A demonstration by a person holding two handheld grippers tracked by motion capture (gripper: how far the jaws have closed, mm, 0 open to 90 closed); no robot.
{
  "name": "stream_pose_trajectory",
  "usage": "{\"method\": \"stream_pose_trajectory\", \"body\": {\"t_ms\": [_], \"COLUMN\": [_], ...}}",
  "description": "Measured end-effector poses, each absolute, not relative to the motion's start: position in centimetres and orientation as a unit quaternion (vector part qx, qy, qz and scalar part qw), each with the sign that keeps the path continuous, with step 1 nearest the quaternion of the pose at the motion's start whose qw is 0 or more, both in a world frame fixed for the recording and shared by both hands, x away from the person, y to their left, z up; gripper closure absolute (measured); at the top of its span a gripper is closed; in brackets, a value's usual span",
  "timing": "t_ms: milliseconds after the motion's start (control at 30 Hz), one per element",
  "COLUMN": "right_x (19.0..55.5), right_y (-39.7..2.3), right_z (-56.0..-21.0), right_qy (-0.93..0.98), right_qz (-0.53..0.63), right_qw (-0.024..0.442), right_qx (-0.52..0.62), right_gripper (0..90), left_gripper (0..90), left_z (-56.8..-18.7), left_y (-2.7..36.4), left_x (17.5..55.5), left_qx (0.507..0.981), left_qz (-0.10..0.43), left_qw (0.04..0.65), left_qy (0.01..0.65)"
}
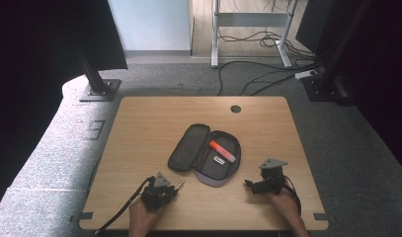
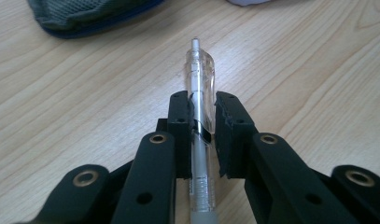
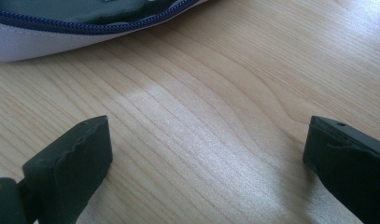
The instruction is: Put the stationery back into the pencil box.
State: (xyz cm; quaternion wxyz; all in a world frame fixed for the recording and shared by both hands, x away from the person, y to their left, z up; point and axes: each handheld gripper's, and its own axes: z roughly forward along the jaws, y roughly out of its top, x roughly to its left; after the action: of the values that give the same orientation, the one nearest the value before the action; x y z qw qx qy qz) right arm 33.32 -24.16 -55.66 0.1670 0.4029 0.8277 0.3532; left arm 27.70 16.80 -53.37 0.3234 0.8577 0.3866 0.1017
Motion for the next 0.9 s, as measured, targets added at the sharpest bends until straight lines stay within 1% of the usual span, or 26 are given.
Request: {"method": "stream_pose_trajectory", "body": {"t_ms": [333, 533, 900], "right_x": [33.4, 33.4, 33.4], "right_y": [-24.1, -24.1, -24.1], "right_z": [-55.7, -55.7, -55.7], "right_qy": [0.829, 0.829, 0.829], "right_qz": [0.352, 0.352, 0.352], "right_qw": [0.165, 0.165, 0.165], "right_qx": [0.403, 0.402, 0.403], "right_gripper": [0.0, 0.0, 0.0], "left_gripper": [77.0, 77.0, 77.0], "left_z": [-52.2, -51.5, -51.5], "left_y": [17.1, 17.0, 16.8], "left_x": [27.4, 27.3, 27.9], "left_qx": [0.853, 0.853, 0.854], "left_qz": [0.096, 0.095, 0.09], "left_qw": [0.348, 0.353, 0.354], "left_qy": [0.378, 0.372, 0.37]}}
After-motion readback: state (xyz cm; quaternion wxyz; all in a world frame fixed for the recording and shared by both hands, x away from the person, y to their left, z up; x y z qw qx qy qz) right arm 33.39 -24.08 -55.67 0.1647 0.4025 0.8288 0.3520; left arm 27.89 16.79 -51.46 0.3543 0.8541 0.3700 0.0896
